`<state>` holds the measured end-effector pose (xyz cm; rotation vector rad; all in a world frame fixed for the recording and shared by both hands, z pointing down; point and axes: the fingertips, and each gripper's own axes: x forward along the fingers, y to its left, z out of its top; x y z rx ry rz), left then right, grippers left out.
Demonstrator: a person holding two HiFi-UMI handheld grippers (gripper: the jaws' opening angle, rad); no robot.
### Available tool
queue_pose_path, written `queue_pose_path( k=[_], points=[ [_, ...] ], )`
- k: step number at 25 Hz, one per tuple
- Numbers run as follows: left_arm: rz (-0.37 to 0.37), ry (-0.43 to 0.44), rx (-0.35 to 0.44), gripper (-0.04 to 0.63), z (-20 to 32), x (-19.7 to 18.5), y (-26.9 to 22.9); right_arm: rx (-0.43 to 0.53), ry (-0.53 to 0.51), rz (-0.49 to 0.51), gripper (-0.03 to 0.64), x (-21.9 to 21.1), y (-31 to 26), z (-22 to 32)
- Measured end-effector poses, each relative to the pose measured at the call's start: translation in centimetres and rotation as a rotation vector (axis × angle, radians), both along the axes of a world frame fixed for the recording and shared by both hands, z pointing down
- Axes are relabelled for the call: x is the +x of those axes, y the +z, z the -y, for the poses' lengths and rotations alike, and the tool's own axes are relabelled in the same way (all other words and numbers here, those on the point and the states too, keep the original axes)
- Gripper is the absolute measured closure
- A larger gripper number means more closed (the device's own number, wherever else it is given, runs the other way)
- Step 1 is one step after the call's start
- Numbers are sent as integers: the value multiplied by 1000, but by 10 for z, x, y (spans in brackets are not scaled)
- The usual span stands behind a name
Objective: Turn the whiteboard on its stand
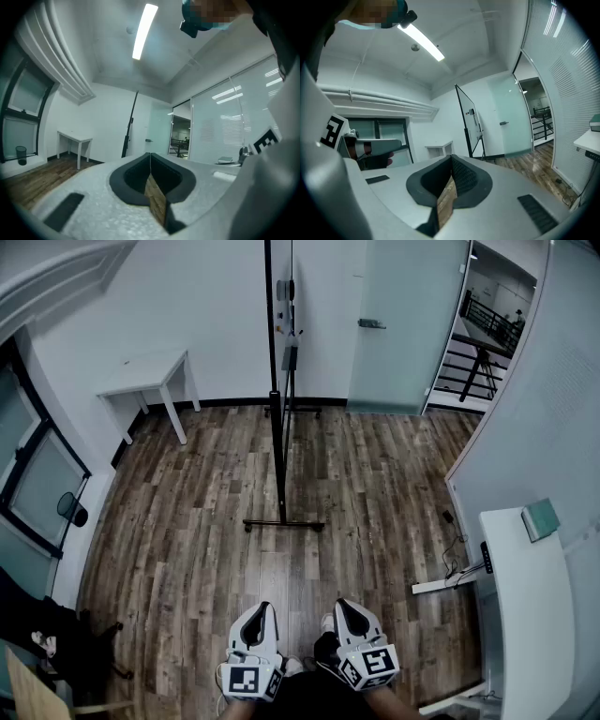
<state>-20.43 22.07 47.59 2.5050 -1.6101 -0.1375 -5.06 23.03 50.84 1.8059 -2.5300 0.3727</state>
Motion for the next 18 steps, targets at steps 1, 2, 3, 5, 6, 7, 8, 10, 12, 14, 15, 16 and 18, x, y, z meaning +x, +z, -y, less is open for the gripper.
queue_pose_path(
  k=[1,2,3,5,6,7,8,10,12,14,15,16,18],
  points=[
    [-1,0,1,577,1,0,-1,2,-6,0,604,0,0,1],
    [-2,1,3,577,2,0,-3,4,-11,0,604,-1,0,2],
    [-3,1,4,577,2,1,-3,6,-15,0,604,-1,0,2],
    [-4,3,6,577,2,2,-3,7,-18,-1,604,0,1,2],
    [-4,3,7,577,2,2,-2,6,-16,0,604,0,1,2],
    [-5,2,6,577,1,2,-1,6,-14,0,604,0,0,1],
    [-6,2,4,577,1,2,0,5,-12,1,604,-1,0,1],
    [-7,0,0,577,0,1,0,5,-17,0,604,-2,0,1],
    [-5,-1,0,577,0,2,-1,6,-21,-1,604,-2,-1,1],
    [-4,-2,0,577,-1,2,-1,9,-21,3,604,-1,-1,0],
    [-4,-2,-1,577,-1,2,-1,12,-18,8,604,-1,-2,0],
    [-5,-3,-2,577,0,1,-1,17,-15,15,604,-1,-2,1],
    [-6,-4,-8,577,1,1,0,29,-11,29,604,0,-4,2]
  ],
)
